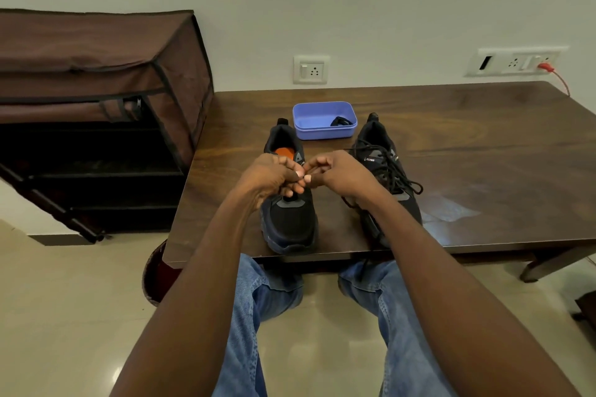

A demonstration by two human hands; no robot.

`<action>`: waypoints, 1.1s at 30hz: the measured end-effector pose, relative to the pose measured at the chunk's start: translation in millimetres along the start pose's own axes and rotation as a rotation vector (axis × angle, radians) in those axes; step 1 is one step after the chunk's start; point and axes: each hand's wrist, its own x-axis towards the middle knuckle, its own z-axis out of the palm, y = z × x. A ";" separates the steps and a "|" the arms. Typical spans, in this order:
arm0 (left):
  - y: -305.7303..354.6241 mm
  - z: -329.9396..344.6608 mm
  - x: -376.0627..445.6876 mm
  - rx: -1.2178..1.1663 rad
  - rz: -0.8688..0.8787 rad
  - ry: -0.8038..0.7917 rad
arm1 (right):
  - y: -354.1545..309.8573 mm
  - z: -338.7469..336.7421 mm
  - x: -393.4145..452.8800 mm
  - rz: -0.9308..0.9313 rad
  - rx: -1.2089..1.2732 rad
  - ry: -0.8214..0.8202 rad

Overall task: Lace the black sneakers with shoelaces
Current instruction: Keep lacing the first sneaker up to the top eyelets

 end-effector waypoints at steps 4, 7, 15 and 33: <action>-2.2 -1.4 0.7 0.012 -0.014 0.023 | -0.2 5.7 2.5 0.029 0.003 0.042; -6.6 -5.7 3.9 0.115 -0.117 0.003 | 8.1 9.5 9.8 0.113 -0.124 0.076; -14.0 -4.8 11.7 0.324 -0.273 -0.051 | 9.5 18.7 12.4 0.205 -0.303 0.042; -17.1 -7.1 15.4 0.318 -0.265 -0.064 | 3.2 30.3 13.2 0.171 -0.472 0.079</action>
